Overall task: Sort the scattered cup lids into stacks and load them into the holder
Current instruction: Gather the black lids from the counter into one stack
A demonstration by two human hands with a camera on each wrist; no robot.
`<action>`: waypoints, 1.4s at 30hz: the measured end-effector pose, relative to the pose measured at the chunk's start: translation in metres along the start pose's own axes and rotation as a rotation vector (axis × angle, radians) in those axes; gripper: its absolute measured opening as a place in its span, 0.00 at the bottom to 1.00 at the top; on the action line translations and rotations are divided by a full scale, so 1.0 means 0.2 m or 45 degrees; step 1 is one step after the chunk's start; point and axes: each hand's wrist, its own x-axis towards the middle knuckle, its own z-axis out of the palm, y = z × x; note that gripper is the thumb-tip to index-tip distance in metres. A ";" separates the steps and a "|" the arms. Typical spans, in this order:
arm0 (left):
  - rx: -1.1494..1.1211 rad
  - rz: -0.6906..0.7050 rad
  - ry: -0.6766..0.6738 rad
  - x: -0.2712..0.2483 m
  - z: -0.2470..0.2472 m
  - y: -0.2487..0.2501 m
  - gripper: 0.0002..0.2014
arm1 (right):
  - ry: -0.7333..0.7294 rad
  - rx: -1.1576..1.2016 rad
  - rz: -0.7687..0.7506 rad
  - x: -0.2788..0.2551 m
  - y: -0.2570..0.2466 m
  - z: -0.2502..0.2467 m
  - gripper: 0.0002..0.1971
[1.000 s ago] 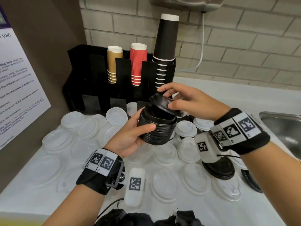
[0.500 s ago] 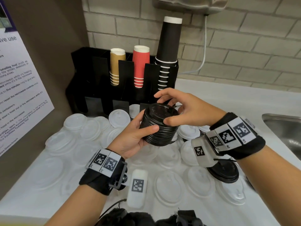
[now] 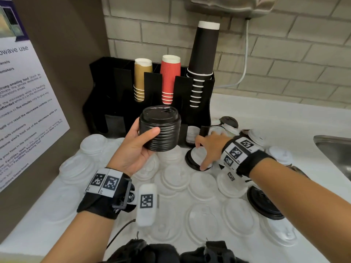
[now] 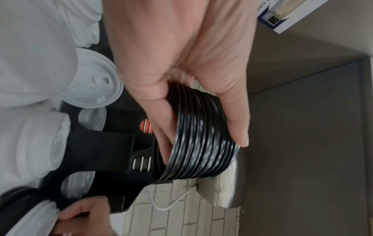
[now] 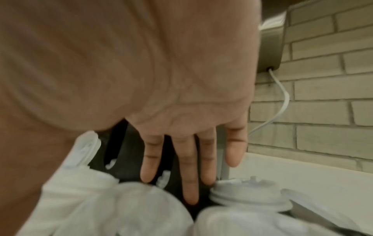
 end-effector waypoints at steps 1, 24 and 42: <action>-0.002 0.007 0.001 0.00 -0.01 0.01 0.20 | -0.013 -0.020 0.005 0.02 -0.01 0.02 0.37; -0.004 0.035 0.038 -0.03 -0.06 0.06 0.24 | 0.299 0.741 -0.301 -0.03 -0.03 -0.15 0.34; -0.009 -0.030 -0.045 0.02 0.04 0.02 0.27 | 0.253 0.709 -0.147 -0.07 0.08 -0.11 0.33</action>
